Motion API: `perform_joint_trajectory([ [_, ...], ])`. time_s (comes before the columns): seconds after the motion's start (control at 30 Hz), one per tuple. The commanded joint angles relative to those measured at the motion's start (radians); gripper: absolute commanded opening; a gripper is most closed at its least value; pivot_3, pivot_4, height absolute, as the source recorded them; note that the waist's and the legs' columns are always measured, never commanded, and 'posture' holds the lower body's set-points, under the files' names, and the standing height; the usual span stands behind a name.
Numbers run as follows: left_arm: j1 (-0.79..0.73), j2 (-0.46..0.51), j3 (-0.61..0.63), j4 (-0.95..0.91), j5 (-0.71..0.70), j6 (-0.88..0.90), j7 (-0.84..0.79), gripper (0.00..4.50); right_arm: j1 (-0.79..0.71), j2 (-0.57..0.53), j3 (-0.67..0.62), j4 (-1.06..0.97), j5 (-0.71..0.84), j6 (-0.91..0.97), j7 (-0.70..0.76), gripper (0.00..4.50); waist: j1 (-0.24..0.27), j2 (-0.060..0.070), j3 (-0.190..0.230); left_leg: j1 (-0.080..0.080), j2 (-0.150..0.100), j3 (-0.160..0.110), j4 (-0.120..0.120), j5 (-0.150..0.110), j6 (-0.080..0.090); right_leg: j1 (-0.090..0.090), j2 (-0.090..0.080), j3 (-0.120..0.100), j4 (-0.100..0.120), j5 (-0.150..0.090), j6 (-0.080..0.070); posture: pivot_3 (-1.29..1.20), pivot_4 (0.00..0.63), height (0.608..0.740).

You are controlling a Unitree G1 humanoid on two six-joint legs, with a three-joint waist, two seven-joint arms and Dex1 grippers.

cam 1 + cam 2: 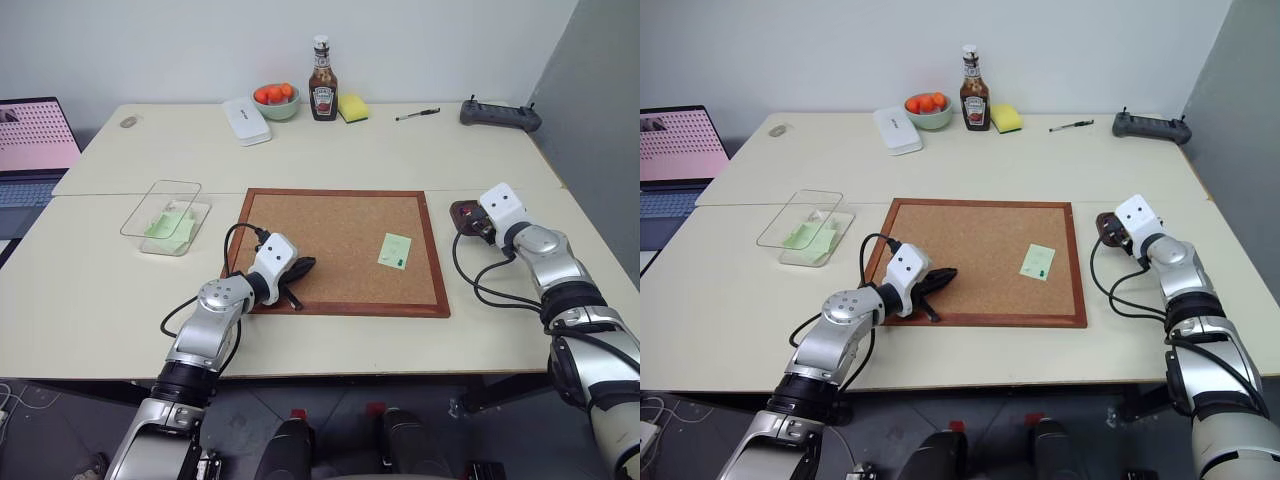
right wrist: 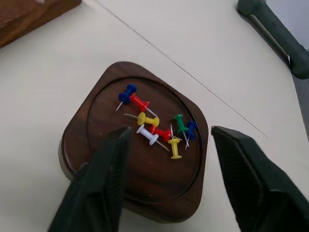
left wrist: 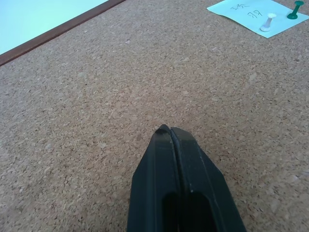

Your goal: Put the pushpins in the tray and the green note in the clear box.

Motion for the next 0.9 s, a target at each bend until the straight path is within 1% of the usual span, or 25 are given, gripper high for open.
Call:
perform_joint_trajectory([
  [0.03,0.037,0.001,-0.042,0.026,0.018,0.021,-0.028,0.0,-0.013,-0.025,-0.039,-0.06,0.036,0.015,0.02,3.23,0.0,0.0,0.0,0.0,0.0,0.0,0.0,0.0,0.0,0.0,0.0,0.0,0.0,0.0,0.0,0.0,0.15,0.74],
  [0.1,0.037,0.002,-0.042,0.026,0.019,0.02,-0.029,0.0,-0.006,-0.033,-0.05,-0.089,0.052,0.031,0.033,3.23,0.0,0.0,0.0,0.0,0.0,0.0,0.0,0.0,0.0,0.0,0.0,0.0,0.0,0.0,0.0,0.0,0.15,0.74],
  [0.23,0.036,0.003,-0.04,0.029,0.019,0.018,-0.028,0.0,0.056,-0.041,-0.109,-0.262,0.156,0.107,0.15,3.23,0.001,0.0,0.0,0.0,0.0,0.0,0.0,0.0,0.0,0.0,0.0,0.0,0.0,0.0,0.0,0.0,0.15,0.74],
  [0.33,0.038,0.006,-0.039,0.028,0.019,0.018,-0.03,0.0,0.189,-0.04,-0.113,-0.508,0.26,0.178,0.304,3.23,0.001,0.0,0.0,0.0,0.0,0.0,0.0,0.0,0.0,0.0,0.0,0.0,0.0,0.0,0.0,0.0,0.15,0.74],
  [0.4,0.039,0.008,-0.037,0.03,0.019,0.017,-0.033,0.0,0.295,-0.037,-0.098,-0.702,0.338,0.261,0.399,3.23,0.002,0.0,0.0,0.0,0.001,-0.001,0.0,0.0,0.0,0.001,0.0,-0.001,0.0,0.0,0.0,0.0,0.15,0.74],
  [0.47,0.039,0.01,-0.037,0.032,0.019,0.016,-0.036,0.0,0.371,-0.033,-0.08,-0.839,0.375,0.313,0.438,3.23,0.002,0.001,-0.001,0.0,0.001,-0.001,0.0,0.0,0.0,0.001,0.0,-0.002,0.0,0.0,0.0,0.0,0.15,0.74],
  [0.53,0.038,0.013,-0.035,0.035,0.018,0.016,-0.038,0.0,0.42,0.001,-0.063,-0.935,0.393,0.346,0.423,3.23,-0.001,0.002,-0.001,0.0,0.001,0.0,0.0,0.0,0.0,0.001,0.0,-0.001,0.0,0.0,0.001,0.0,0.15,0.74],
  [0.63,0.037,0.015,-0.035,0.042,0.02,0.014,-0.041,0.0,0.444,0.052,-0.034,-0.987,0.378,0.375,0.381,3.23,-0.006,0.002,-0.001,0.002,0.001,0.001,0.0,0.0,0.0,0.001,0.0,-0.001,0.0,0.0,0.001,0.0,0.15,0.74],
  [0.73,0.037,0.016,-0.037,0.045,0.022,0.013,-0.043,0.0,0.444,0.087,-0.005,-0.972,0.349,0.368,0.358,3.23,-0.005,0.002,-0.002,0.003,0.002,0.0,0.0,0.0,0.0,0.002,0.0,-0.002,0.001,0.0,0.001,0.0,0.15,0.74],
  [0.9,0.033,0.018,-0.036,0.052,0.025,0.01,-0.046,0.0,0.446,0.117,0.06,-0.919,0.306,0.349,0.358,3.23,-0.003,0.002,-0.002,0.002,0.001,0.0,0.0,0.0,0.0,0.002,0.0,-0.002,0.0,0.0,0.0,0.0,0.15,0.74],
])
